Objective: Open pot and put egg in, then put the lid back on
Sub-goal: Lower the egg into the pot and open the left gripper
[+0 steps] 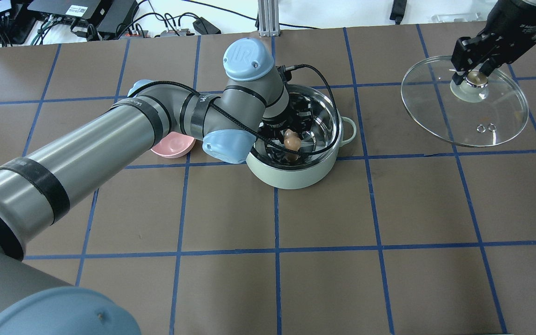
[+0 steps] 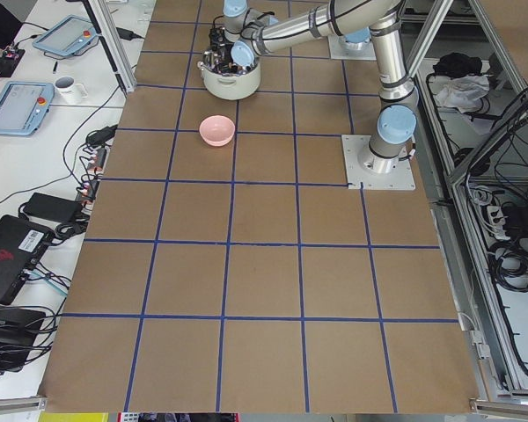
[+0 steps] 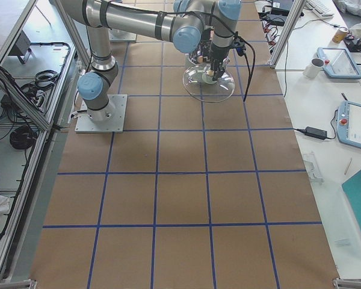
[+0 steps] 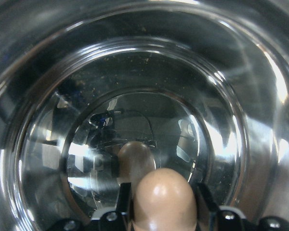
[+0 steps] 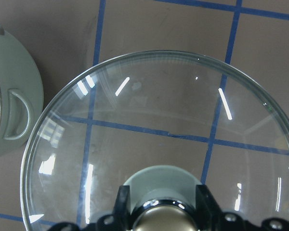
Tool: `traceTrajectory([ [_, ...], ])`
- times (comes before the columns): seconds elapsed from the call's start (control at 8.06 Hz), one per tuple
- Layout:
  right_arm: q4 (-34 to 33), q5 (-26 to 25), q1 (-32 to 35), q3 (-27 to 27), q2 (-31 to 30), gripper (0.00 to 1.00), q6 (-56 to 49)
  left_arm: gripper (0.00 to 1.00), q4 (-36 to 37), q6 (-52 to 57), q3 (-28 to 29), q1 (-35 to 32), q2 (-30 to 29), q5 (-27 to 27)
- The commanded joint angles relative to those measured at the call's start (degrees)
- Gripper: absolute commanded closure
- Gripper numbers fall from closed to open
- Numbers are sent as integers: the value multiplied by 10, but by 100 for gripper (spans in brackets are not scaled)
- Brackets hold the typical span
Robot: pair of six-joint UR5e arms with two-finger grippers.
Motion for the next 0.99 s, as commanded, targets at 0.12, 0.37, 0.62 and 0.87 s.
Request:
traceTrajectory([
  [0.12, 2, 0, 0, 1, -1, 100, 5, 9, 1, -27, 2, -1, 6, 0],
  [0.37, 0, 1, 0, 1, -3, 100, 5, 5, 6, -39, 8, -4, 12, 0],
  [0.62, 4, -2, 3, 1, -14, 100, 22, 4, -28, -47, 11, -8, 46, 2],
  [0.87, 5, -4, 4, 1, -18, 100, 57, 2, -137, -42, 28, -8, 103, 15],
])
